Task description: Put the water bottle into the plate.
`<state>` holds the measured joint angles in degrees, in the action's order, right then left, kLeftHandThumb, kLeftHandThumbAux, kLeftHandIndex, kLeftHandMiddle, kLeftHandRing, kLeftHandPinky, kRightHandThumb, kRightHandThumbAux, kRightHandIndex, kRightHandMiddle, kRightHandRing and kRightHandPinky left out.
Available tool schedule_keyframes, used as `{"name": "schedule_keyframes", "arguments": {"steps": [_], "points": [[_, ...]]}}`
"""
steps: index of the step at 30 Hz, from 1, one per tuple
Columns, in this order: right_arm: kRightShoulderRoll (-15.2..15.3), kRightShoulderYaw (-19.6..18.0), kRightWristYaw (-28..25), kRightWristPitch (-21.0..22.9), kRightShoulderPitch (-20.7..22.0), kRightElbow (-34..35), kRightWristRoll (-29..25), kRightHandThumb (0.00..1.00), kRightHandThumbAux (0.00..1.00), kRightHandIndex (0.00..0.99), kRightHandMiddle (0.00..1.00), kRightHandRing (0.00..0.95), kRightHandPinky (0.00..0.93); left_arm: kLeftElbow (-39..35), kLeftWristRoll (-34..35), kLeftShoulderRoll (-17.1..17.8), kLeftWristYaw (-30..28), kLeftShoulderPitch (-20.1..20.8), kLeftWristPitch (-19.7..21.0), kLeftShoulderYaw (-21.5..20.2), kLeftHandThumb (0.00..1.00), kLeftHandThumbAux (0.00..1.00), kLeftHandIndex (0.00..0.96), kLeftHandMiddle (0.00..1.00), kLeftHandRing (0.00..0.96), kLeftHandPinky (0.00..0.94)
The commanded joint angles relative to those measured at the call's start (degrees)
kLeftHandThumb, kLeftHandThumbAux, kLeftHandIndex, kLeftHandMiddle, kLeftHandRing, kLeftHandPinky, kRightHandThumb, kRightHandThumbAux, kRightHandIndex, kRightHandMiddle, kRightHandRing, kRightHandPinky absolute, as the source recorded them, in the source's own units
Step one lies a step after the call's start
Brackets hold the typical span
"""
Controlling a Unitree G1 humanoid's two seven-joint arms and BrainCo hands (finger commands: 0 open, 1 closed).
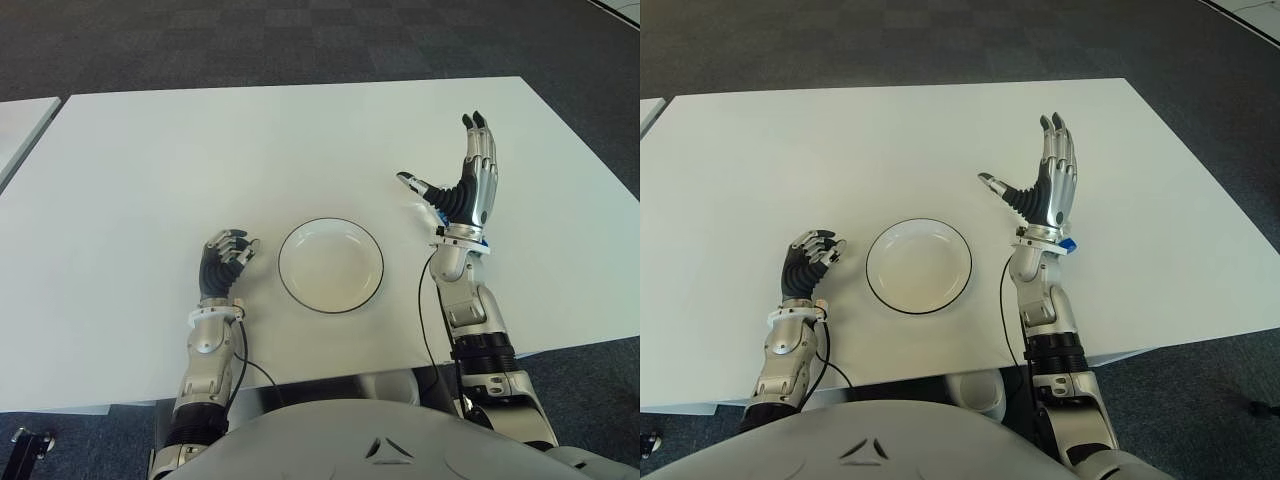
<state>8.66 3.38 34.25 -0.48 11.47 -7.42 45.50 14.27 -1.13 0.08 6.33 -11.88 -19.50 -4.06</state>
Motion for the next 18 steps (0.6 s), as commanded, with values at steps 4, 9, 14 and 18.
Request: {"name": "schedule_keyframes", "arguments": {"steps": [4,9,14,18], "points": [[0.5,1.4,-4.2,10.3,2.5,-3.4,1.3,0.540,0.438,0.000,0.002,0.002,0.005,1.1,0.8,-0.1,-1.0,-0.8,0.8,-0.2,0.711,0.714,0.434,0.570,0.559,0.550],[1.2,3.0,-11.5,17.3,2.9,-3.6,1.5,0.541,0.308,0.000,0.000,0.000,0.000,0.2,1.1,-0.2,-0.8,-1.2,2.7,-0.4,0.710,0.715,0.434,0.569,0.558,0.551],[2.3,3.7,-13.4,19.6,3.6,-6.7,0.7,0.532,0.239,0.000,0.000,0.000,0.000,0.0,1.2,-0.3,-0.4,-1.1,3.8,-0.7,0.708,0.717,0.434,0.579,0.565,0.559],[2.8,4.6,-13.3,20.7,4.8,-10.9,0.6,0.530,0.209,0.000,0.000,0.000,0.000,0.0,1.8,-0.6,-0.5,-1.0,3.8,-1.1,0.707,0.717,0.434,0.589,0.571,0.560]]}}
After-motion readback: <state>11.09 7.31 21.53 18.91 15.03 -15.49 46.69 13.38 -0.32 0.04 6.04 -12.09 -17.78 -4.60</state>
